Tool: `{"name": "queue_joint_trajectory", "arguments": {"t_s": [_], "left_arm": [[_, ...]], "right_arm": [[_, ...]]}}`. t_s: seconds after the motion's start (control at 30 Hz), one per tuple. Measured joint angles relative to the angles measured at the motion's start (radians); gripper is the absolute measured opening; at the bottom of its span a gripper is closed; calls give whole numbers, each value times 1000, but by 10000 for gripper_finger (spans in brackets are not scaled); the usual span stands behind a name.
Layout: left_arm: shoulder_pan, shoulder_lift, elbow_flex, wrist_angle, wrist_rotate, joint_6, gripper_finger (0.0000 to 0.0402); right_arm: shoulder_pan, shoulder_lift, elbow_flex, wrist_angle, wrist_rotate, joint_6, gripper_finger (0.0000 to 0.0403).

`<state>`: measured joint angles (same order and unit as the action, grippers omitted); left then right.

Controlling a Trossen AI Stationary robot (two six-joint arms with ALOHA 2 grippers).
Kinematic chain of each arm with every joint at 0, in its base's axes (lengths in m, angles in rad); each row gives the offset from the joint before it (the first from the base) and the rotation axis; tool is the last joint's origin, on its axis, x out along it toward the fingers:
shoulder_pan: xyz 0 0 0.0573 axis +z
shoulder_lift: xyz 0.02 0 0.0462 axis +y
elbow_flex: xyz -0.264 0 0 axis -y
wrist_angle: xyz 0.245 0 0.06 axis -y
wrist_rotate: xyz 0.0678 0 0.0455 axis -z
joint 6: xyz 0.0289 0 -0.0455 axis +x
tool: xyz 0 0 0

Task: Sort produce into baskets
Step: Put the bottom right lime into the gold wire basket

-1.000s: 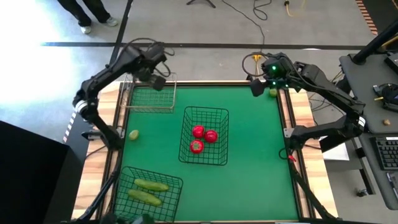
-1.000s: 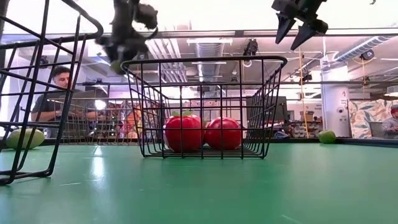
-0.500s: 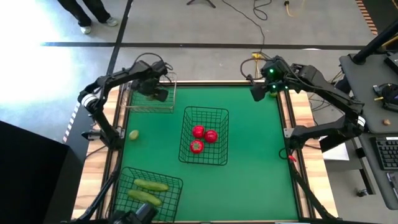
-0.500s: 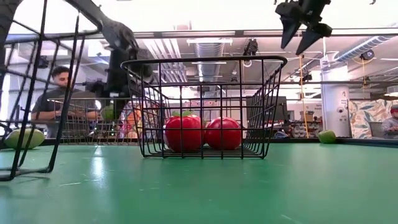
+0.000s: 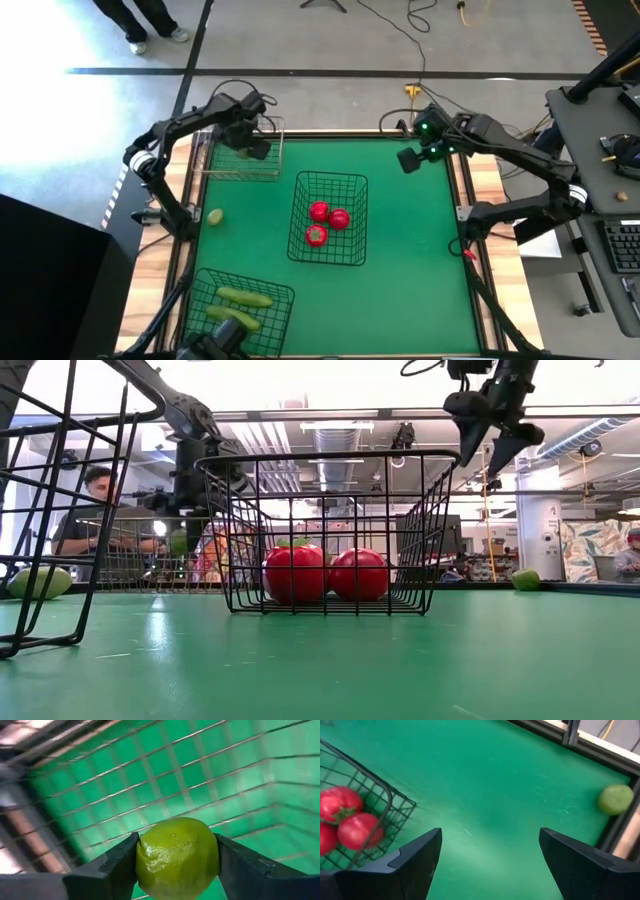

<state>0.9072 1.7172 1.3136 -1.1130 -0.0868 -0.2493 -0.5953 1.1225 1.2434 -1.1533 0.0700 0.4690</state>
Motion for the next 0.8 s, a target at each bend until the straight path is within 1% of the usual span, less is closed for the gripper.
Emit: {"name": "queue_joint_trajectory", "arguments": {"t_s": [0.03,0.1,0.2,0.27,0.33,0.43,0.57,0.67,0.8], "left_arm": [[15,0,6,7,40,3,217],[49,13,29,8,85,3,211],[109,70,79,-17,107,-16,201],[140,124,116,-64,129,-24,198],[148,177,169,-142,126,-16,197],[143,249,250,-200,126,21,196],[145,326,343,-269,126,35,200],[145,351,376,-275,118,50,214],[144,355,376,-275,80,52,245]], "right_arm": [[0,0,-3,13,0,3,327],[0,0,-7,46,0,5,327],[0,0,-8,102,-2,6,327],[0,0,-9,129,-4,16,327],[0,0,-9,145,-22,31,326],[7,0,-9,141,-26,37,327],[25,-2,-9,137,-26,44,327],[38,-3,-9,127,-25,44,327],[39,-3,-9,94,-18,45,327]]}}
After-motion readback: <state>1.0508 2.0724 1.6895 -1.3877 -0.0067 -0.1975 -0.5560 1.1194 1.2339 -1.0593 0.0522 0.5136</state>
